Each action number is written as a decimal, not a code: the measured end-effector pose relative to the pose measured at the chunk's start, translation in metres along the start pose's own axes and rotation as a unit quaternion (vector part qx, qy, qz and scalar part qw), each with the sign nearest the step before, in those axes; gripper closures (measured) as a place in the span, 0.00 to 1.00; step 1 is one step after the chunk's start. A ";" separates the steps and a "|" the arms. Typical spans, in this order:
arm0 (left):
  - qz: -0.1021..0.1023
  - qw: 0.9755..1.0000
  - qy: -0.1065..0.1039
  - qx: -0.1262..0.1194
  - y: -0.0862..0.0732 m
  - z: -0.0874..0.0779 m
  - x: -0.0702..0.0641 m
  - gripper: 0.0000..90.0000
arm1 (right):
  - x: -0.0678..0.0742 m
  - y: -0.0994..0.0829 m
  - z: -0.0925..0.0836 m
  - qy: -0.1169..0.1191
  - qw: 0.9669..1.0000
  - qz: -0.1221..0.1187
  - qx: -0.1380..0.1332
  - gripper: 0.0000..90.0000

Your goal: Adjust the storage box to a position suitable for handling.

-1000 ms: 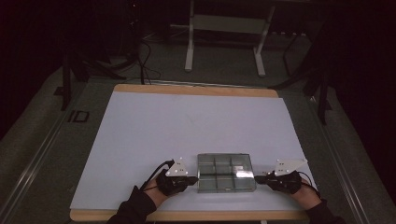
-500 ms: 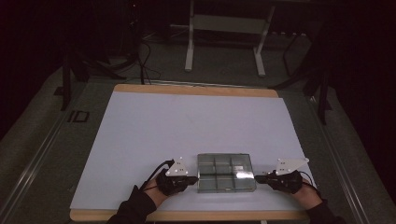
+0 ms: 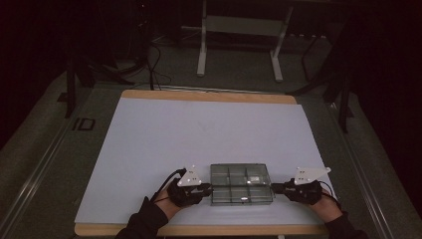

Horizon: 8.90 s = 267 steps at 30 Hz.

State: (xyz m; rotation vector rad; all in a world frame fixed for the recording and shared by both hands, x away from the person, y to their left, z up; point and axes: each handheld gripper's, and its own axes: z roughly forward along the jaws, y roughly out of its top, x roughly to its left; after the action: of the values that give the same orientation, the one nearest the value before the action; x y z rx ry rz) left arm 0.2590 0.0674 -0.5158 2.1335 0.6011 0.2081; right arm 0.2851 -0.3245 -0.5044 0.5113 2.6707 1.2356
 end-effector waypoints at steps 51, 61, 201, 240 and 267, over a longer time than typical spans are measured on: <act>-0.017 0.993 0.076 -0.087 0.034 -0.001 0.019 0.84 | -0.016 0.039 -0.006 -0.094 0.993 0.009 -0.073 0.87; -0.036 0.991 0.093 -0.093 0.038 0.005 0.027 0.87 | -0.023 0.044 -0.001 -0.113 0.990 0.024 -0.080 0.90; -0.110 0.991 0.054 -0.052 -0.002 0.001 0.033 0.05 | -0.042 0.030 -0.007 -0.113 0.981 0.150 0.046 0.43; -0.119 0.990 0.052 -0.061 -0.039 -0.027 0.018 0.05 | -0.040 0.002 -0.005 -0.061 0.963 0.087 0.246 0.65; -0.123 0.988 0.065 -0.067 -0.040 -0.031 0.021 0.05 | -0.032 0.026 0.019 -0.030 0.940 0.044 0.337 0.96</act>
State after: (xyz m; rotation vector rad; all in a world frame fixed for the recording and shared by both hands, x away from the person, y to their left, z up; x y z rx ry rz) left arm 0.2524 0.1198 -0.5312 1.9068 0.8949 0.2449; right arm 0.3265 -0.3071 -0.4967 0.7371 2.9929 0.2647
